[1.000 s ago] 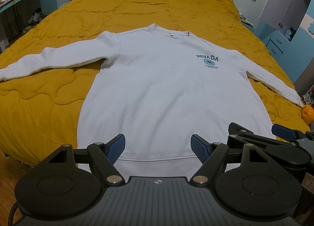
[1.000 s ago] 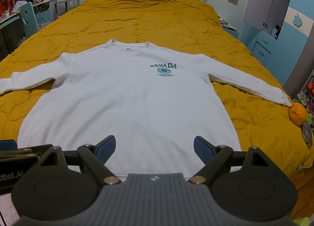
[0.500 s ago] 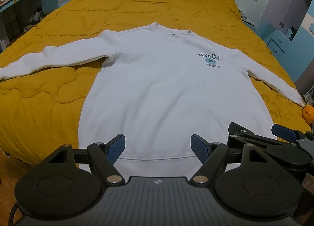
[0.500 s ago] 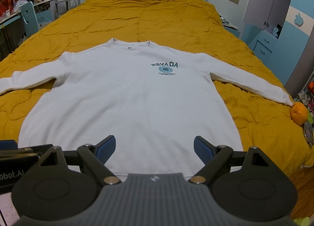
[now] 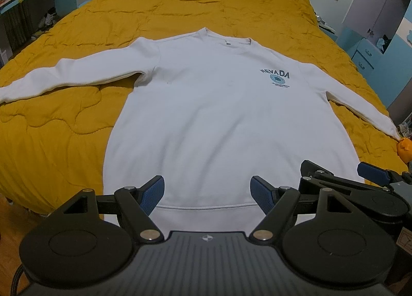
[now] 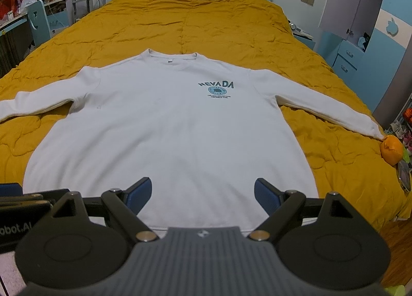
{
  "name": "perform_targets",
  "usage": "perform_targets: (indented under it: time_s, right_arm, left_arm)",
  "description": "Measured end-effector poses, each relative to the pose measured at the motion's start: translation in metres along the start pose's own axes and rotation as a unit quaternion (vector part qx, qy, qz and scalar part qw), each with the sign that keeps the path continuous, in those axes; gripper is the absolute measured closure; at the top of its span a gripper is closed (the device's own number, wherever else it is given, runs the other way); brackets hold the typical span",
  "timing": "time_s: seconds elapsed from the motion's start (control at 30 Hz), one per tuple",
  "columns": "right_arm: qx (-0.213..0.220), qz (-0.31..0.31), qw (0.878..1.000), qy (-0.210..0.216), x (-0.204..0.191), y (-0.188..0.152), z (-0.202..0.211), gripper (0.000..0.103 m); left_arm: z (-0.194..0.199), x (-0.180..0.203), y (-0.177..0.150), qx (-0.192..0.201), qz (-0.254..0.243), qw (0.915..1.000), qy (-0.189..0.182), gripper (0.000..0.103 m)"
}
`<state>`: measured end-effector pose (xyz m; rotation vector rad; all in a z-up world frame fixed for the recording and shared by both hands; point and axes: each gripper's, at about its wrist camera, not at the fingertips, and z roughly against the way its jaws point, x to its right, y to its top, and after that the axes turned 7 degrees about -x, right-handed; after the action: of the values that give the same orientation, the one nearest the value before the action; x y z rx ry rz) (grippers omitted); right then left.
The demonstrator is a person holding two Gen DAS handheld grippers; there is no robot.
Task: Fold small clothes
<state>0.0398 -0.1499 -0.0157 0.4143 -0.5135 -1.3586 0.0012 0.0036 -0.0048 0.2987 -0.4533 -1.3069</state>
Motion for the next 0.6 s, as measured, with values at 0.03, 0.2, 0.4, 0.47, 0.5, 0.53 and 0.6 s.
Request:
perform_targets:
  time_s: [0.03,0.2,0.4,0.47,0.5,0.53,0.6]
  right_arm:
    - [0.0,0.0,1.0,0.0,0.0,0.0,0.0,0.02]
    - [-0.001,0.003,1.0,0.0,-0.001,0.001,-0.001,0.02]
    - [-0.005,0.008,1.0,0.001,-0.004,0.003,-0.004,0.02]
    - [-0.005,0.01,1.0,0.0,-0.004,0.003,-0.004,0.02]
    - [-0.005,0.01,1.0,0.001,-0.004,0.004,-0.005,0.02]
    - [-0.005,0.011,1.0,0.002,-0.004,0.004,-0.005,0.02]
    - [-0.004,0.01,1.0,0.011,-0.004,0.005,-0.006,0.02]
  left_arm:
    - [0.0,0.0,0.0,0.0,0.0,1.0,0.0,0.014]
    - [0.0,-0.001,0.0,-0.001,0.001,1.0,0.0,0.014]
    - [-0.002,-0.007,0.003,-0.002,0.003,1.0,-0.002,0.014]
    - [-0.002,-0.008,0.003,-0.003,0.004,1.0,-0.004,0.014]
    - [-0.002,-0.009,0.003,-0.002,0.005,1.0,-0.005,0.014]
    - [-0.003,-0.01,0.004,-0.001,0.005,1.0,-0.007,0.014]
    - [-0.003,-0.013,0.005,-0.001,0.002,0.9998,-0.019,0.014]
